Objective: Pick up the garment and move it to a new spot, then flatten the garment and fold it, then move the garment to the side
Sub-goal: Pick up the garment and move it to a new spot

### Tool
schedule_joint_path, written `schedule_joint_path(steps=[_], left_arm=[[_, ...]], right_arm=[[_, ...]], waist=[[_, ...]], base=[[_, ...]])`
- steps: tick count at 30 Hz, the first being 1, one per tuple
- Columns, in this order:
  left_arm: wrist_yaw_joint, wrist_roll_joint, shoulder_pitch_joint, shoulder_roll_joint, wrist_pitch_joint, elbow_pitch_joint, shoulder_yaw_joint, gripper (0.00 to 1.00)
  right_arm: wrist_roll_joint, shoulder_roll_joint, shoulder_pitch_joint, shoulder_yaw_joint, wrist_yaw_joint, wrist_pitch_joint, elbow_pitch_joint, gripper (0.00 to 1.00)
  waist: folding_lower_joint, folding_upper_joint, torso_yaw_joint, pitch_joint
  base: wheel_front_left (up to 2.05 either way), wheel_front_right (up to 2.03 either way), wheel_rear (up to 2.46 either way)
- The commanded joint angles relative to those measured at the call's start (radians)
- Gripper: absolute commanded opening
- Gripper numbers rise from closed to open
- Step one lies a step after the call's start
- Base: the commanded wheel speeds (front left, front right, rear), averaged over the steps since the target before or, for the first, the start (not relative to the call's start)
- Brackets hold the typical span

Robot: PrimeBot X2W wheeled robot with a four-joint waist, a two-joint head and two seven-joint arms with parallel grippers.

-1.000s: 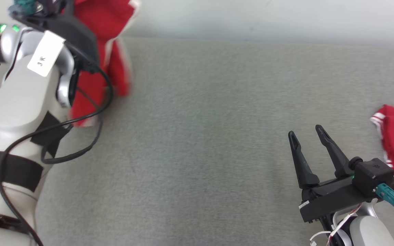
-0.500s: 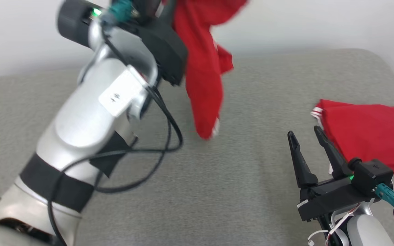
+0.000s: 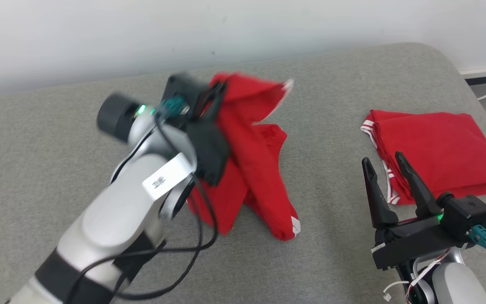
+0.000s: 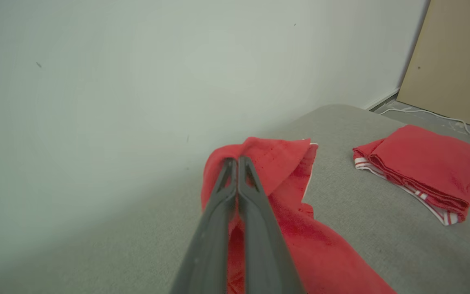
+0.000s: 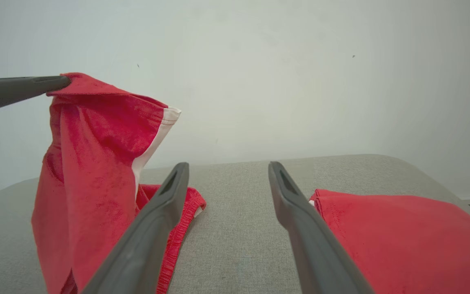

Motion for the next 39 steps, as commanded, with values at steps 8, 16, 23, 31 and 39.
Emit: schedule_joint_path(steps=[8,16,23,31,39], left_arm=[[0.018,-0.030,0.169,0.151,0.144,-0.045,-0.032,0.00],[0.074,-0.010,0.254,0.252,0.257,-0.133,-0.052,0.05],[0.159,-0.028,0.327,0.318,0.309,-0.197,-0.021,1.00],[0.211,-0.067,0.376,0.336,0.313,-0.301,0.014,1.00],[0.167,-0.044,0.336,0.279,0.389,-0.390,-0.073,1.00]], right_arm=[[-0.009,-0.003,0.020,-0.009,0.000,0.013,-0.010,1.00],[-0.010,-0.003,0.029,0.000,0.000,0.023,-0.018,1.00],[-0.010,-0.003,0.032,0.007,0.000,0.030,-0.018,1.00],[-0.011,-0.003,0.036,-0.004,0.000,0.031,-0.022,1.00],[-0.008,-0.003,0.030,-0.006,0.000,0.032,-0.019,1.00]], waist=[[-0.0001,0.0000,0.058,-0.010],[-0.0001,0.0000,0.098,-0.022],[-0.0001,0.0000,0.112,-0.030],[-0.0001,0.0000,0.120,-0.032],[-0.0001,0.0000,0.119,-0.032]], base=[[0.00,0.00,0.00],[0.00,0.00,0.00],[0.00,0.00,0.00],[0.00,0.00,0.00],[0.00,0.00,0.00]])
